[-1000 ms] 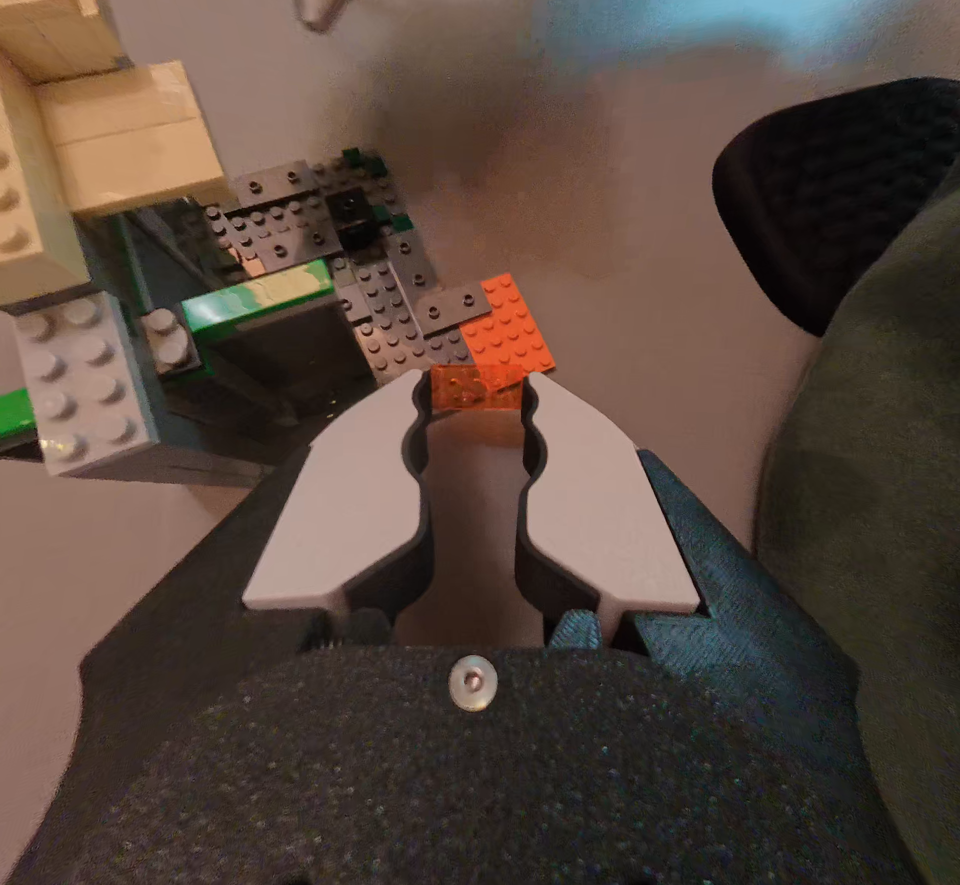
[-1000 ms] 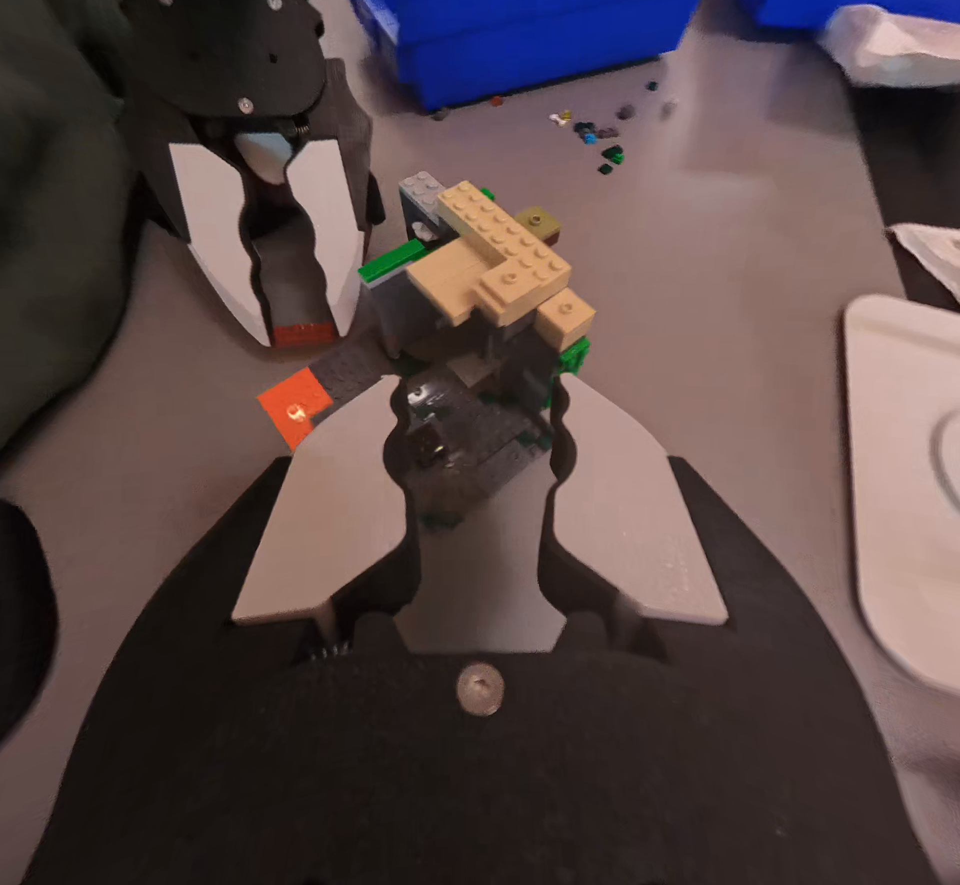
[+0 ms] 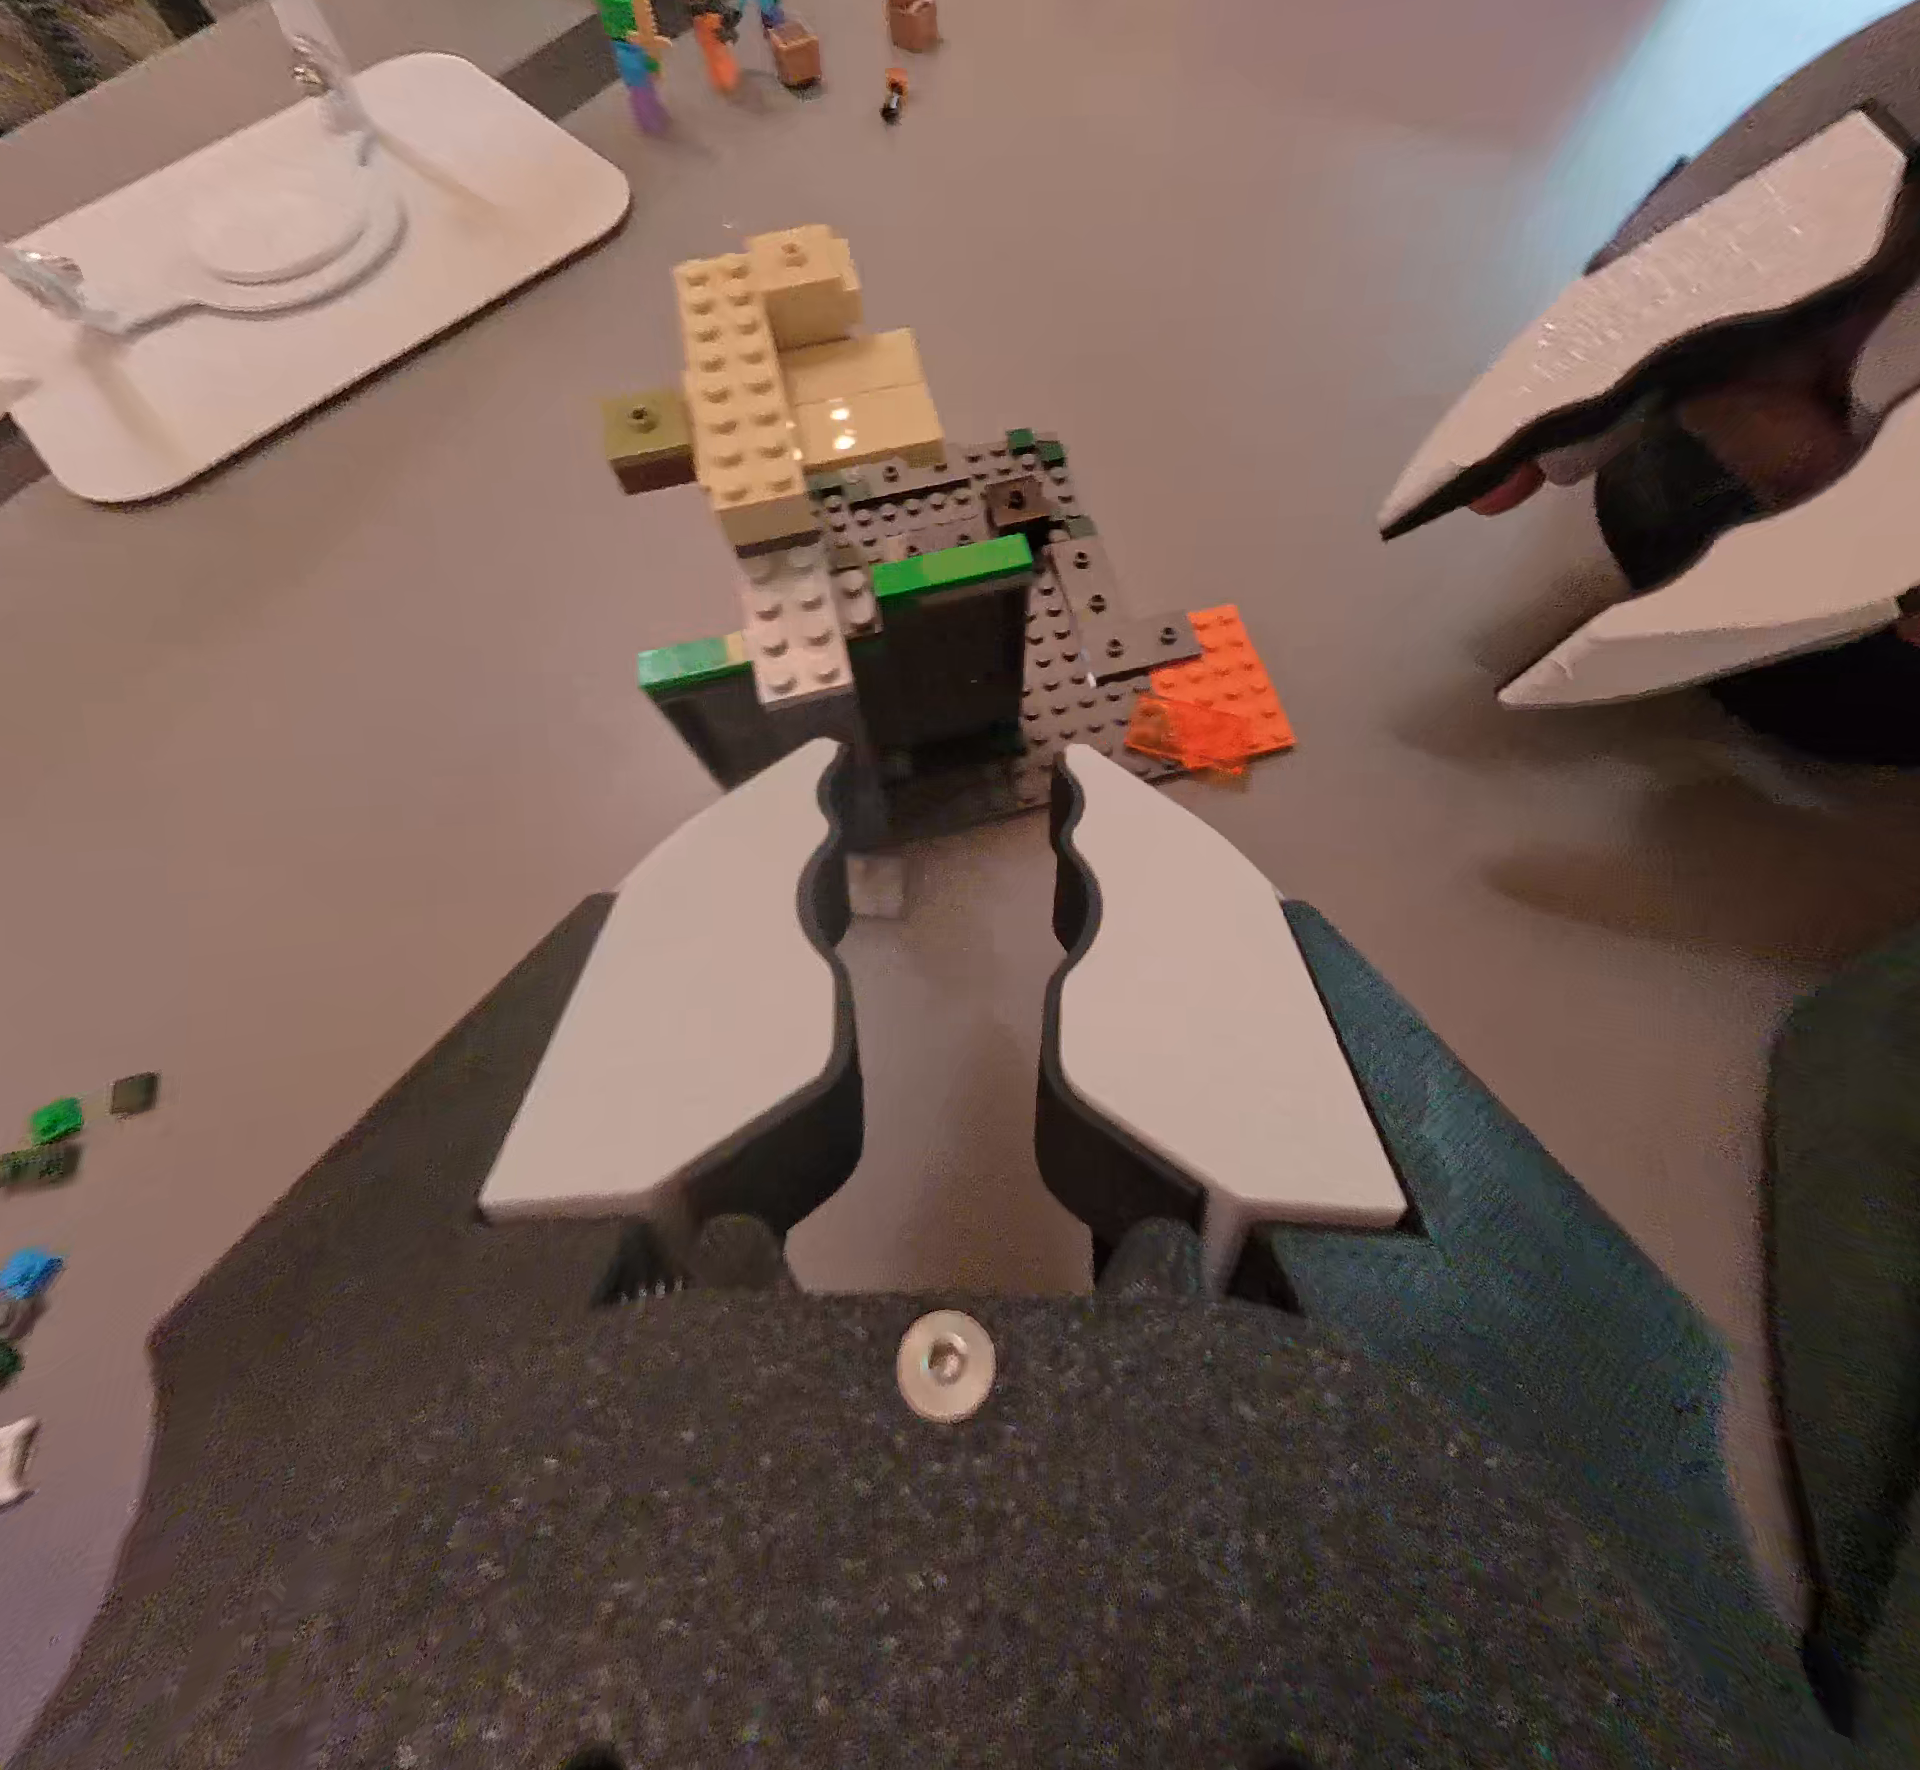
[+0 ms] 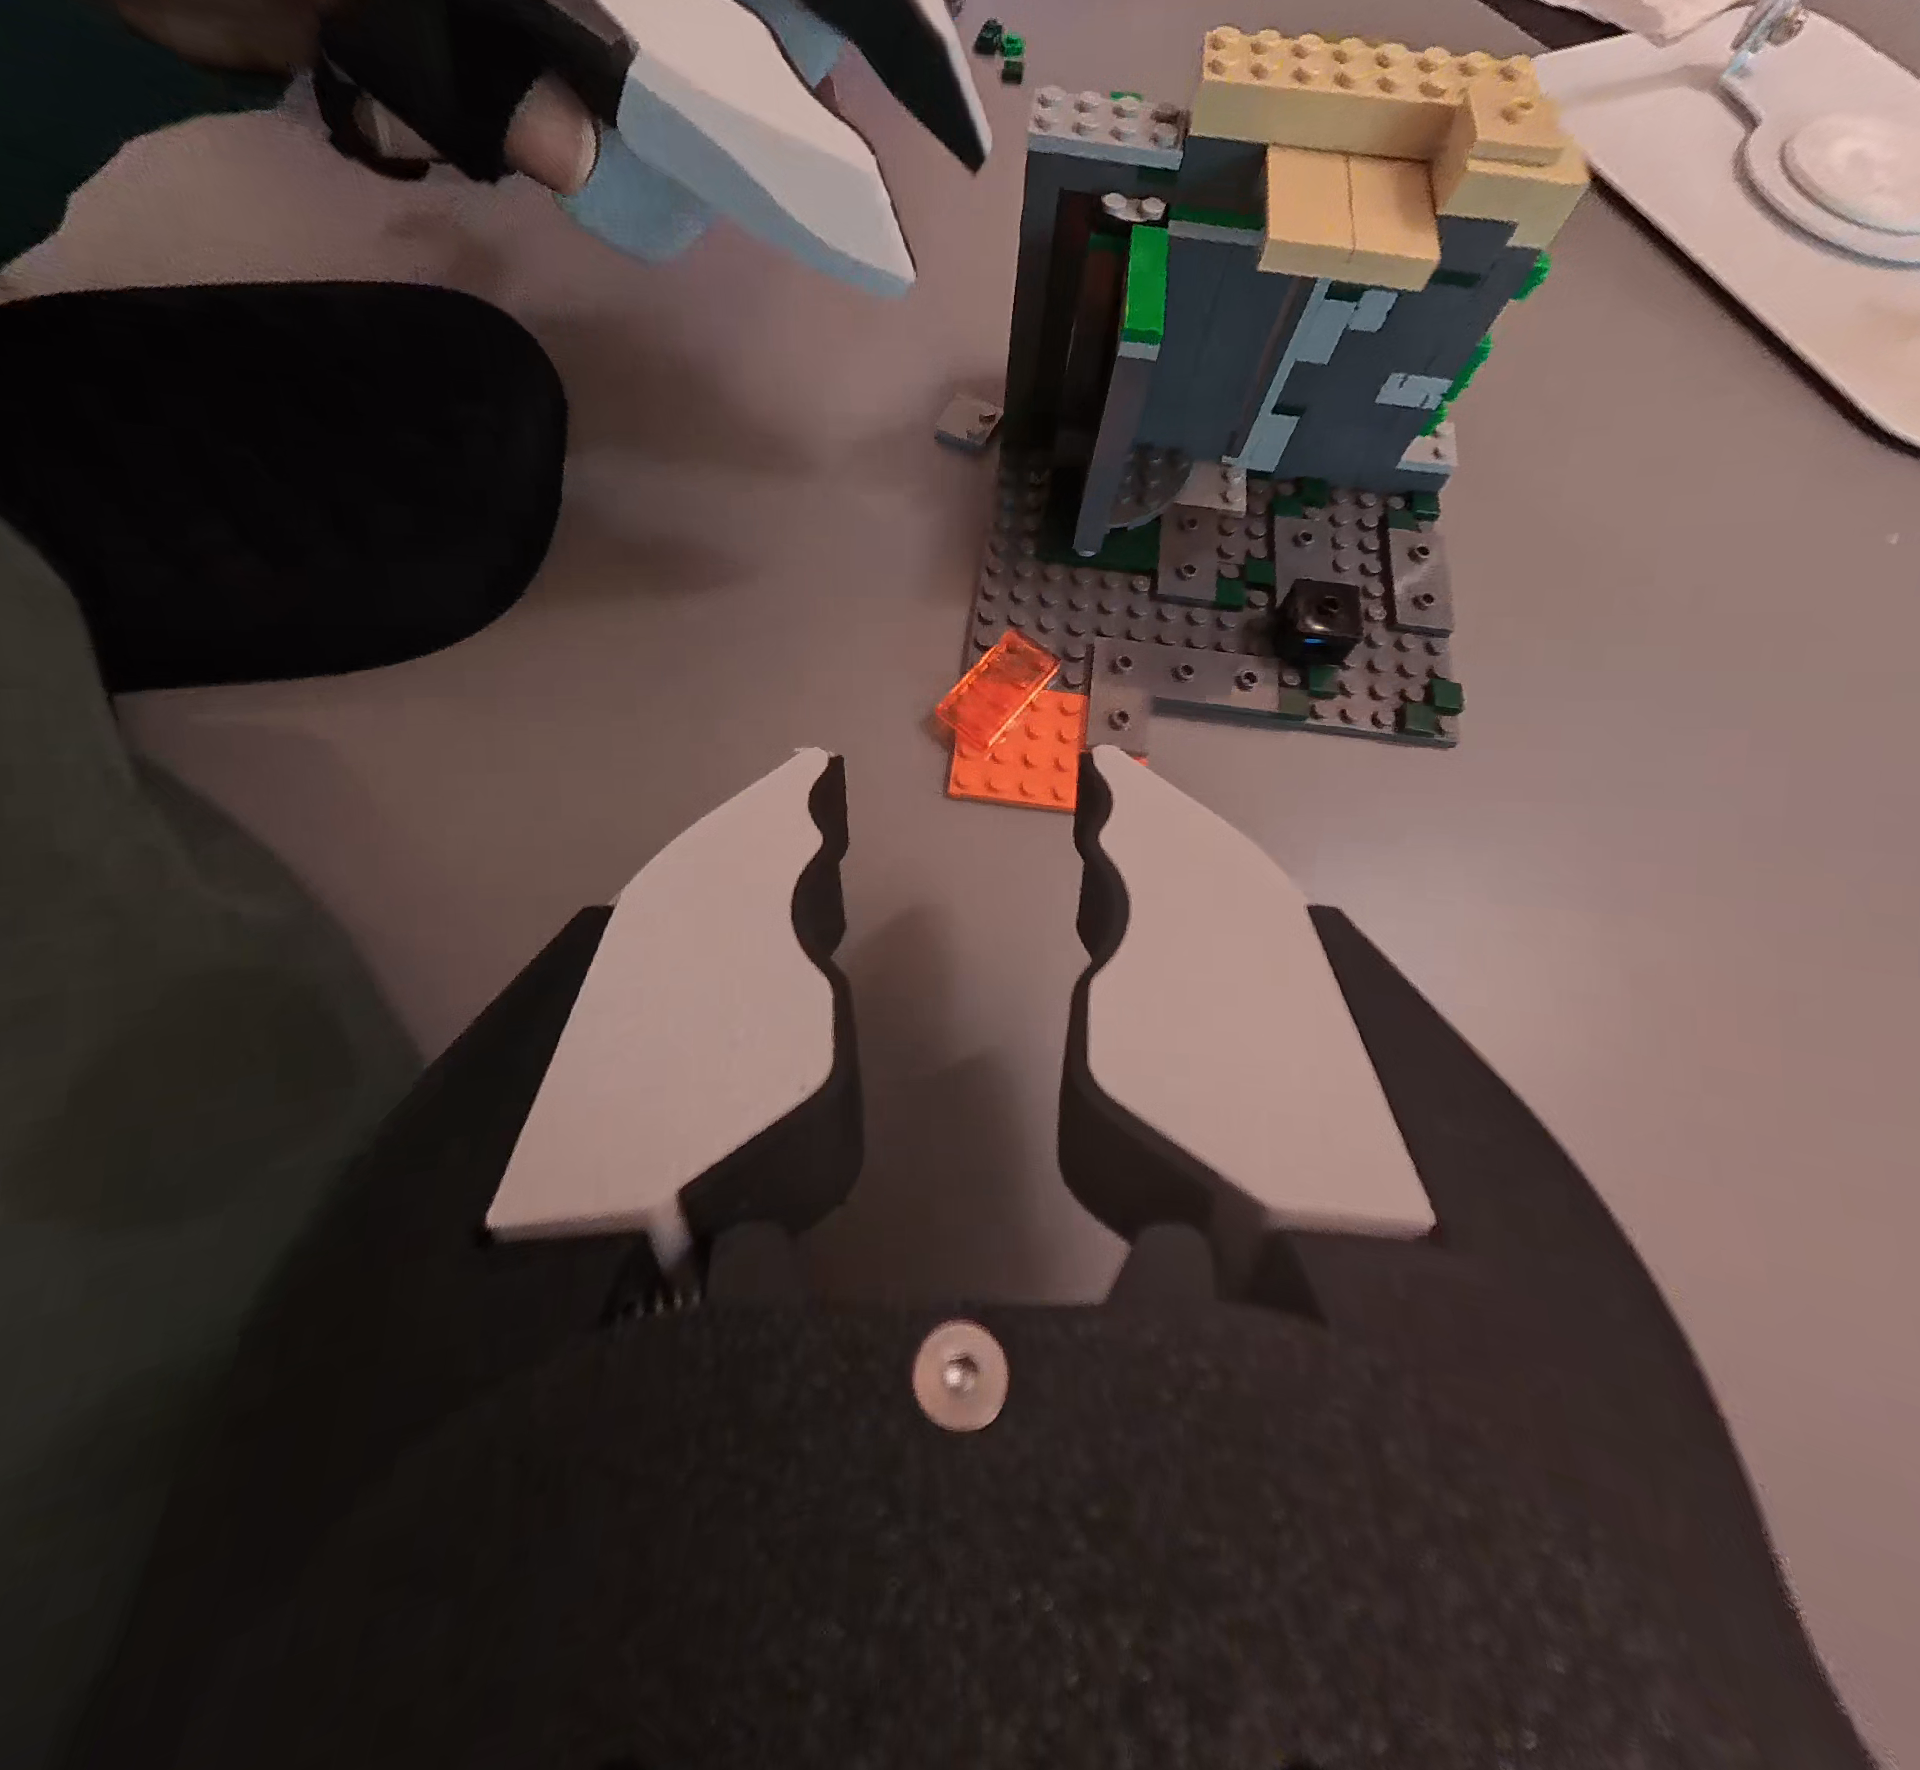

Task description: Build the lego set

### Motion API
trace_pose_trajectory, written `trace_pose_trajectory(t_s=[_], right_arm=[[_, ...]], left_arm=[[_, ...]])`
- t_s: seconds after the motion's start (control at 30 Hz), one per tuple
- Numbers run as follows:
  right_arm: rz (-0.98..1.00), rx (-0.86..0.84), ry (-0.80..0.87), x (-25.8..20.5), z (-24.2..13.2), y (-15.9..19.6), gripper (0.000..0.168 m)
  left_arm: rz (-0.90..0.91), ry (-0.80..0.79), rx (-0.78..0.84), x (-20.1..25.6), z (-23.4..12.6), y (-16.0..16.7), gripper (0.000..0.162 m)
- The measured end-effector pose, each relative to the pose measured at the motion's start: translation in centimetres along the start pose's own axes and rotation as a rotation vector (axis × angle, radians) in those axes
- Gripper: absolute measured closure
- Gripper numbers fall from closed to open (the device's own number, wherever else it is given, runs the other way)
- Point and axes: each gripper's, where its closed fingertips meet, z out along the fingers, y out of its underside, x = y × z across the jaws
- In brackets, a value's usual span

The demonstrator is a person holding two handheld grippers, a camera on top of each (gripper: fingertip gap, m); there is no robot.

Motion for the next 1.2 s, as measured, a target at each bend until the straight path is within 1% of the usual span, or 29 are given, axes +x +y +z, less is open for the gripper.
trace_pose_trajectory(t_s=[0.03, 0.17, 0.27, 0.37, 0.47, 0.6, 0.67, 0.77, 0.87, 0.93, 1.0, 1.1, 1.2], right_arm=[[0.009, -0.002, 0.010, 0.0, 0.2, 0.0, 0.126], [0.017, -0.026, 0.053, 0.2, 1.3, 0.3, 0.126], [0.009, -0.052, 0.093, 0.8, 2.1, 0.5, 0.126], [0.008, -0.083, 0.122, 1.3, 2.6, 0.8, 0.126], [0.004, -0.111, 0.155, 1.8, 3.1, 1.0, 0.126], [-0.026, -0.158, 0.190, 2.5, 3.7, 1.4, 0.127], [-0.024, -0.176, 0.183, 2.4, 3.9, 1.5, 0.130], [-0.020, -0.181, 0.168, 1.8, 4.3, 1.1, 0.134], [-0.020, -0.200, 0.182, 1.8, 4.9, 1.2, 0.134], [-0.009, -0.208, 0.183, 1.9, 5.3, 1.3, 0.134], [-0.007, -0.217, 0.196, 2.1, 5.4, 1.5, 0.132], [-0.011, -0.235, 0.195, 2.2, 5.5, 1.8, 0.133], [-0.020, -0.252, 0.209, 2.6, 5.3, 2.1, 0.136]], left_arm=[[0.002, -0.002, -0.002, -0.3, 0.0, 0.1, 0.125], [0.035, 0.014, -0.012, -0.9, 1.0, 0.4, 0.117], [0.058, 0.025, -0.002, -0.9, 1.7, 0.1, 0.117], [0.074, 0.003, -0.014, -1.2, 2.1, 0.2, 0.124], [0.074, 0.016, 0.008, -0.6, 2.3, -0.1, 0.138], [0.104, 0.012, 0.011, 0.1, 2.5, -0.1, 0.145], [0.118, -0.027, -0.002, -0.4, 2.3, 0.0, 0.143], [0.079, -0.051, 0.007, -1.2, 1.9, -0.1, 0.133], [0.052, -0.049, 0.014, -1.6, 2.5, 0.1, 0.122], [0.045, -0.043, 0.023, -1.7, 3.0, 0.0, 0.120], [0.054, -0.045, 0.016, -1.8, 3.5, 0.1, 0.125], [0.081, -0.093, 0.019, -2.2, 3.8, 0.1, 0.141], [0.081, -0.089, 0.019, -1.5, 3.7, 0.1, 0.143]])
